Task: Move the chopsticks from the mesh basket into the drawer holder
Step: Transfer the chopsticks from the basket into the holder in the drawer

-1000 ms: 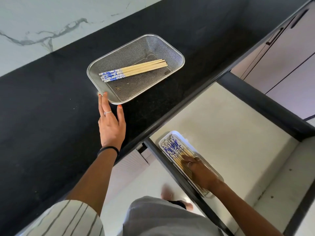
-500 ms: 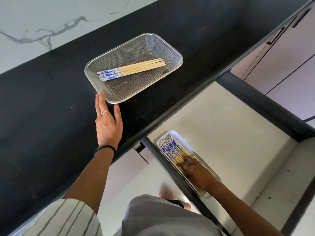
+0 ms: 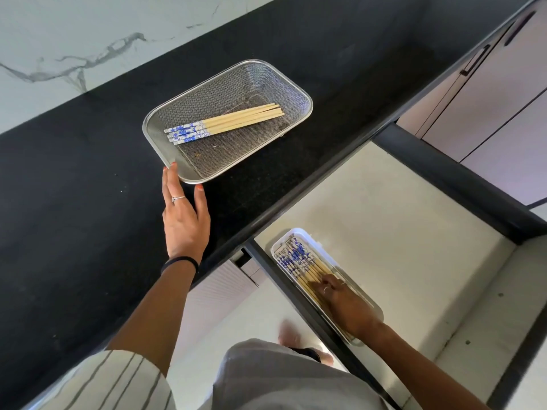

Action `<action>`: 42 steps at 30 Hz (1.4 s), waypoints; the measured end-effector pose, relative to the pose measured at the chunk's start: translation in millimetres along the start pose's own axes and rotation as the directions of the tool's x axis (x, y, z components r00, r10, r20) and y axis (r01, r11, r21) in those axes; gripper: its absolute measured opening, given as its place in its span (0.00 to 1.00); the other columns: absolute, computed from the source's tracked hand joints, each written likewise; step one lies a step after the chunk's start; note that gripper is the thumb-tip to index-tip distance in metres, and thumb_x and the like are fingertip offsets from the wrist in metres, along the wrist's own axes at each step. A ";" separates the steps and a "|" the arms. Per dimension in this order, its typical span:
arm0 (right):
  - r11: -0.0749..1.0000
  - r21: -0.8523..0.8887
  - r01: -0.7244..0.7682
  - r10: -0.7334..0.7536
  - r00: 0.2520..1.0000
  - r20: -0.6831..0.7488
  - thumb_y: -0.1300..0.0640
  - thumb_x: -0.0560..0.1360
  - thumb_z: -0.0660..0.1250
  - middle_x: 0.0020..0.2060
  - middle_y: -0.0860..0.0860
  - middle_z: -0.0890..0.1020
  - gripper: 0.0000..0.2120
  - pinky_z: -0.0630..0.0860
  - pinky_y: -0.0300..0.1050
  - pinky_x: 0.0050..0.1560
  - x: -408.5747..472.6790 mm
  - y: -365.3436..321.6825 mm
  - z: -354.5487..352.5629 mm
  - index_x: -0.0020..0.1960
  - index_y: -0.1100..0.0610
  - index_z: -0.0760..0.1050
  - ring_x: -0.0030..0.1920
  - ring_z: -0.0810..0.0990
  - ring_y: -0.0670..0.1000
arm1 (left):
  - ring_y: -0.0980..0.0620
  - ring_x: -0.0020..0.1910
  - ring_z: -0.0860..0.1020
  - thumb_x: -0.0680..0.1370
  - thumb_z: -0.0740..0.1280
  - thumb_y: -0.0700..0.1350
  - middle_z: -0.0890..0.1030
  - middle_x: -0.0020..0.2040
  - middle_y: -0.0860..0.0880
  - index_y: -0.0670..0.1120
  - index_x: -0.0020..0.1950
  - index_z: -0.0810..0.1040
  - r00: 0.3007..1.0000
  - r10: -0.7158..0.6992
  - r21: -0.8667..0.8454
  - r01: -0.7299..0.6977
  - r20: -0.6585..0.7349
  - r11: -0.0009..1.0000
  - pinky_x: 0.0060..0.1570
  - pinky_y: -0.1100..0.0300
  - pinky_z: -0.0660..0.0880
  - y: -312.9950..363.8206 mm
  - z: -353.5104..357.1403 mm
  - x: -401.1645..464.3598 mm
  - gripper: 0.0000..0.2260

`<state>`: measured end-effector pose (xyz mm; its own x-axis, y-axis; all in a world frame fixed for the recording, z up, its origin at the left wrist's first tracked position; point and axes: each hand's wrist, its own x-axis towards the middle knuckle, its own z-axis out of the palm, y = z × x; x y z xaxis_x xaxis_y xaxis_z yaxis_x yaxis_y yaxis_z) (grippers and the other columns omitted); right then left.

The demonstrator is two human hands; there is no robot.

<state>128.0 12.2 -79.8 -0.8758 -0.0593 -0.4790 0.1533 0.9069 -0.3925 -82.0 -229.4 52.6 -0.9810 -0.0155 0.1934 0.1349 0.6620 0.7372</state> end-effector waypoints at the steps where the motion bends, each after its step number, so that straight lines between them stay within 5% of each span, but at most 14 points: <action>1: 1.000 -0.004 -0.020 0.020 1.000 -0.013 0.59 0.80 0.58 0.77 0.49 0.56 0.27 0.63 0.52 0.75 0.5 0.0 0.6 0.76 0.45 0.54 0.75 0.61 0.55 | 0.41 0.71 0.69 0.84 0.56 0.49 0.56 0.80 0.46 0.52 0.79 0.51 1.000 -0.001 -0.001 0.001 0.000 1.000 0.67 0.37 0.69 0.0 0.2 0.1 0.25; 7: 0.997 0.056 -0.050 0.052 0.998 -0.022 0.57 0.81 0.58 0.75 0.50 0.61 0.25 0.66 0.53 0.72 4.4 -6.1 3.3 0.76 0.47 0.55 0.73 0.65 0.55 | 0.42 0.72 0.68 0.84 0.56 0.49 0.56 0.80 0.46 0.51 0.79 0.51 1.000 0.005 -0.004 -0.005 -0.006 1.000 0.67 0.38 0.69 0.3 -0.3 0.1 0.25; 11: 0.958 0.275 -0.082 0.083 0.997 0.009 0.60 0.80 0.58 0.71 0.56 0.69 0.21 0.68 0.53 0.70 9.0 -11.3 0.0 0.72 0.53 0.64 0.69 0.69 0.58 | 0.42 0.71 0.68 0.84 0.56 0.49 0.57 0.79 0.46 0.52 0.79 0.51 1.000 -0.003 -0.005 0.003 0.000 1.000 0.67 0.37 0.69 -0.7 0.1 0.2 0.25; 18: 0.929 0.353 -0.113 0.103 0.994 0.045 0.61 0.78 0.59 0.61 0.57 0.78 0.18 0.71 0.50 0.64 10.1 -12.0 -2.6 0.67 0.55 0.72 0.62 0.76 0.58 | 0.44 0.73 0.66 0.84 0.56 0.49 0.57 0.79 0.47 0.52 0.79 0.51 1.000 0.003 -0.014 -0.003 -0.001 1.000 0.67 0.37 0.68 -2.7 -0.5 1.4 0.25; 27: 0.925 0.359 -0.122 0.116 0.993 0.037 0.61 0.79 0.59 0.61 0.57 0.78 0.16 0.71 0.48 0.63 10.8 -21.2 -11.5 0.65 0.57 0.73 0.62 0.76 0.58 | 0.44 0.74 0.65 0.84 0.56 0.49 0.56 0.80 0.47 0.51 0.79 0.52 1.000 0.010 -0.023 -0.010 0.000 1.000 0.68 0.37 0.67 -3.3 -0.5 1.8 0.25; 31: 0.968 0.241 -0.066 0.103 0.984 -0.144 0.56 0.79 0.61 0.62 0.51 0.79 0.13 0.74 0.46 0.65 9.0 -21.9 -16.3 0.62 0.54 0.77 0.61 0.78 0.53 | 0.43 0.74 0.65 0.84 0.56 0.49 0.57 0.79 0.46 0.51 0.79 0.53 1.000 0.012 -0.035 -0.013 -0.007 0.999 0.67 0.37 0.67 -2.3 -0.7 1.5 0.24; 33: 0.981 0.184 -0.061 0.100 0.973 -0.209 0.56 0.79 0.61 0.65 0.52 0.75 0.14 0.72 0.46 0.68 9.7 -20.3 -17.3 0.64 0.54 0.74 0.65 0.75 0.52 | 0.43 0.74 0.66 0.84 0.56 0.49 0.57 0.79 0.46 0.50 0.79 0.53 1.000 0.009 -0.037 -0.009 -0.008 0.999 0.67 0.37 0.68 -2.3 -0.6 1.7 0.24; 38: 0.989 0.099 -0.112 0.122 0.987 -0.107 0.57 0.80 0.60 0.76 0.50 0.59 0.21 0.57 0.46 0.77 11.3 -21.2 -9.0 0.73 0.55 0.63 0.77 0.55 0.52 | 0.43 0.74 0.66 0.84 0.56 0.49 0.57 0.79 0.47 0.51 0.78 0.53 1.000 0.013 -0.038 -0.013 -0.005 0.999 0.67 0.36 0.68 -2.8 -0.6 1.7 0.24; 42: 0.986 0.113 -0.120 0.131 0.986 -0.102 0.60 0.79 0.60 0.76 0.51 0.60 0.21 0.55 0.45 0.77 18.2 -24.2 -4.5 0.72 0.58 0.65 0.76 0.57 0.53 | 0.42 0.73 0.67 0.84 0.56 0.49 0.57 0.79 0.47 0.51 0.78 0.53 1.000 0.016 -0.037 -0.016 -0.008 0.999 0.66 0.37 0.68 -2.9 -0.5 1.5 0.24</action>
<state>106.3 -9.0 -75.5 -0.8902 0.1034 -0.4436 0.3078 0.8543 -0.4187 -83.9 -231.7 51.1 -0.9777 -0.0109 0.2097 0.1555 0.6339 0.7576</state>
